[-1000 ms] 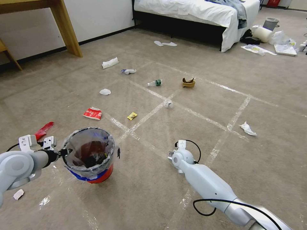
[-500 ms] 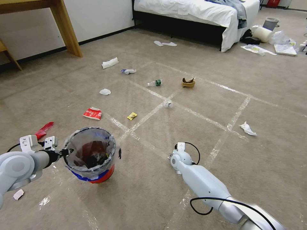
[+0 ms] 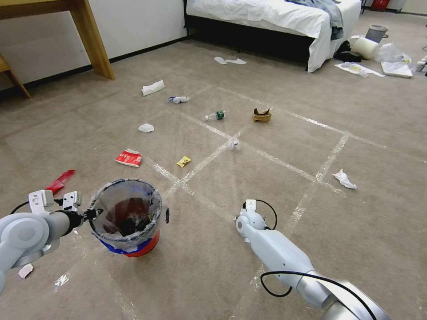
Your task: Pick up the trash bin and place the garbage on the floor into it.
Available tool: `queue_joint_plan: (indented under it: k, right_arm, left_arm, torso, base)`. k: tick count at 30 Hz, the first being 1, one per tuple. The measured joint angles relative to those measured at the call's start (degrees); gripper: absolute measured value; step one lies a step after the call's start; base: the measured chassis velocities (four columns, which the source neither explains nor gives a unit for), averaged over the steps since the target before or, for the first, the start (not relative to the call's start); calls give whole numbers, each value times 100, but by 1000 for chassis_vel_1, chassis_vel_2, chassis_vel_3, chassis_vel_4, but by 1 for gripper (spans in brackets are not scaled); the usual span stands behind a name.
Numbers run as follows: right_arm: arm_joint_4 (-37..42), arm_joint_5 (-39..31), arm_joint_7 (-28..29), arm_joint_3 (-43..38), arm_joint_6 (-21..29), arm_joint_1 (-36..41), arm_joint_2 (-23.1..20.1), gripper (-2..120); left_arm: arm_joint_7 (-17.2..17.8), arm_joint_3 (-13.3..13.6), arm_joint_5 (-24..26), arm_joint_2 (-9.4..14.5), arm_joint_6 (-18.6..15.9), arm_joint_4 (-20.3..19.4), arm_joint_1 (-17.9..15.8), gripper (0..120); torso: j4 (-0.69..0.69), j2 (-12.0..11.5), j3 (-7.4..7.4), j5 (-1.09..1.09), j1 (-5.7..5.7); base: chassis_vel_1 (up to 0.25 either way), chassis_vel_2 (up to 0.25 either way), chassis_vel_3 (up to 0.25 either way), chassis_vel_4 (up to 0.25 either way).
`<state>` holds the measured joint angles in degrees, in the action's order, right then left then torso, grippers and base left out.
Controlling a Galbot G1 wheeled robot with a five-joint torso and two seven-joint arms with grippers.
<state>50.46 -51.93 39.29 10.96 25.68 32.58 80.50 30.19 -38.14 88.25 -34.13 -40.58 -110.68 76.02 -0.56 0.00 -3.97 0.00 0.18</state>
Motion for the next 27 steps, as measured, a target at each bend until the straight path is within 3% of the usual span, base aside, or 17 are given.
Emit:
queue_joint_plan:
  k: [9, 10, 21, 23, 27]
  right_arm:
    - [-183, 76, -115, -86, -42, -31, 90, 61]
    - [-183, 80, -116, -88, -48, -19, 91, 50]
    - [-65, 66, -142, -105, -75, 48, 33, 12]
    - [-17, 76, -209, -150, -139, 86, 19, 1]
    - [83, 62, -363, -255, -257, 119, 7, 0]
  left_arm:
    - [-1, 1, -20, 14, 20, -34, 16, 1]
    - [-2, 4, -27, 17, 23, -45, 20, 1]
    - [-5, 24, -57, 23, 40, -48, 13, 1]
    - [4, 27, -35, 29, 40, -56, 5, 1]
    - [16, 27, -18, 38, 40, -61, 4, 1]
  torso:
    - [0, 0, 0, 0, 0]
    - [0, 0, 0, 0, 0]
    - [0, 0, 0, 0, 0]
    - [0, 0, 0, 0, 0]
    - [0, 0, 0, 0, 0]
  base:
    - [0, 0, 0, 0]
    - [0, 0, 0, 0]
    - [0, 0, 0, 0]
    - [0, 0, 0, 0]
    - [0, 0, 0, 0]
